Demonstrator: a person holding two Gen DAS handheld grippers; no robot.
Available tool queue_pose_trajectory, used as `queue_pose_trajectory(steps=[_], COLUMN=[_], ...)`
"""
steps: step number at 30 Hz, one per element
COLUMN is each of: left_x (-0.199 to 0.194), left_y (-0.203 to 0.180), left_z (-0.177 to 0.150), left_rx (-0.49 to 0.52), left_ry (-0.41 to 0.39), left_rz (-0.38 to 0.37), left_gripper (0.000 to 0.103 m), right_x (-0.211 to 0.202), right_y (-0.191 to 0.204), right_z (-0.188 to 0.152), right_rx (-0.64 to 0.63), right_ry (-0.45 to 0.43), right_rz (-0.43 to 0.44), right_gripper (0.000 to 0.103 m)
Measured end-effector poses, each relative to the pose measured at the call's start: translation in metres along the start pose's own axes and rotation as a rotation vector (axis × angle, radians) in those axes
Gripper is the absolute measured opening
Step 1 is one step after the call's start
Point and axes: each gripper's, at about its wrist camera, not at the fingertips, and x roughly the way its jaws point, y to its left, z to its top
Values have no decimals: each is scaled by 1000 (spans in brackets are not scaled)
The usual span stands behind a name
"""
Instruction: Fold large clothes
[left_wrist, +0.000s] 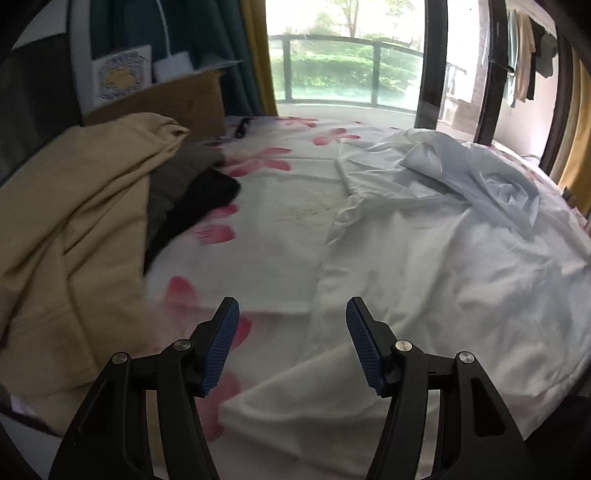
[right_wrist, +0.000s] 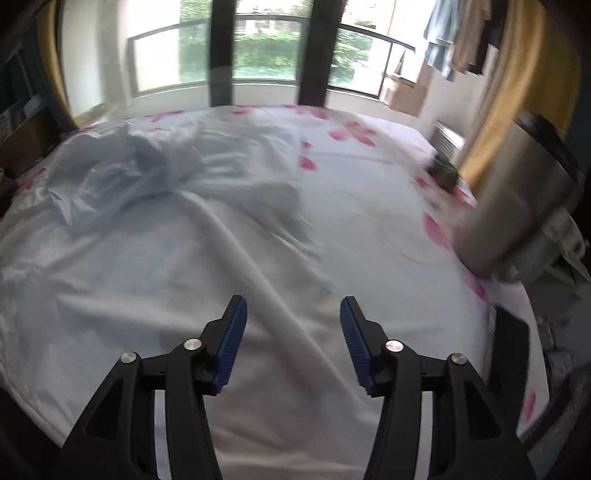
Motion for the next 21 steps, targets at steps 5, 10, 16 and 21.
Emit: queue_pose_trajectory(steps=[5,10,16,21], left_x=[1,-5,-8,-9], left_y=[3,0,5,3], left_z=[-17,-29,-37,-38], left_rx=[-50,-36,-40,-44], left_ry=[50,47,41,35], left_rz=[-80,-13,44,51], left_gripper=[64,64,83,82], right_x=[-2,-8,-18,-24], right_y=[-25,-42,-31,-4], right_z=[-24,-45,-63,-62], right_rx=[47,82,67,-10], right_ry=[36,46,-4,-16], right_rz=[-31,3,44,74], right_gripper=[62,62,57,5])
